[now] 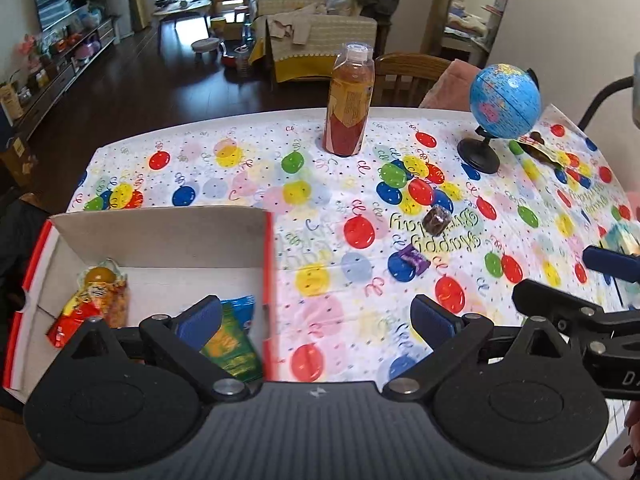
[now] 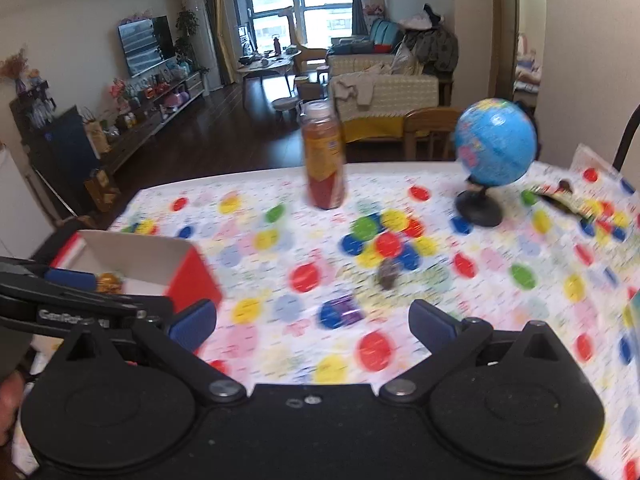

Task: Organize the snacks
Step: 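Move both grippers back toward the purple candy and foil chocolate, then grasp the foil chocolate with the right gripper while the left gripper grasps the purple candy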

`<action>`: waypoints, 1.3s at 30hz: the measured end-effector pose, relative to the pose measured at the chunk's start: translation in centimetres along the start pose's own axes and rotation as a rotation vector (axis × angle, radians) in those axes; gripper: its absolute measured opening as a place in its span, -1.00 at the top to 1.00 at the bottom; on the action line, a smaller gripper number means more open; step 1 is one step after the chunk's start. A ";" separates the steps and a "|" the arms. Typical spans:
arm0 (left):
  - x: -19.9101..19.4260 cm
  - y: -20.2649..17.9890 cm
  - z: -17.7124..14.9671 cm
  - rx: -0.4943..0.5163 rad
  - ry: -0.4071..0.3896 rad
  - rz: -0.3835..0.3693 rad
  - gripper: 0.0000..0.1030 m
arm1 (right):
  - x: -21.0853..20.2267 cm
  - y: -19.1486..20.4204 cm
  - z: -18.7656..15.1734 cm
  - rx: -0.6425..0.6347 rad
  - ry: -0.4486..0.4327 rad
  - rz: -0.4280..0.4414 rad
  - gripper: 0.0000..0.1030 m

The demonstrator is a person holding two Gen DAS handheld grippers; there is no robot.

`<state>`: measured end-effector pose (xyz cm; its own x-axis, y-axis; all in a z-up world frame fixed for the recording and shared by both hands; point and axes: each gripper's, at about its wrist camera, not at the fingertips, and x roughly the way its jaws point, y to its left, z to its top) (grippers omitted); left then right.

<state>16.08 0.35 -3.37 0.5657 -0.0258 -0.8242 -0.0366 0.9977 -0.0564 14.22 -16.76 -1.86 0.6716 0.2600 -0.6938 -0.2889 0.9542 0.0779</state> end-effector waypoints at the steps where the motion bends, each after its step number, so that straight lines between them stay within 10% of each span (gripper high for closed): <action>1: 0.4 -0.6 0.1 -0.006 0.005 0.005 -0.96 | 0.3 -0.7 0.1 -0.011 0.000 0.004 -0.99; 18: 7.5 -7.2 1.2 -0.099 0.073 0.078 -0.96 | 6.7 -10.8 1.8 0.005 0.130 0.047 -0.90; 39: 19.5 -10.1 2.6 -0.235 0.197 0.097 -0.89 | 18.3 -14.0 3.6 0.005 0.241 0.148 -0.49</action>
<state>29.65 -10.03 -17.44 0.3812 0.0341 -0.9239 -0.2845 0.9552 -0.0821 33.01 -24.85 -13.02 0.4406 0.3539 -0.8250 -0.3680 0.9094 0.1936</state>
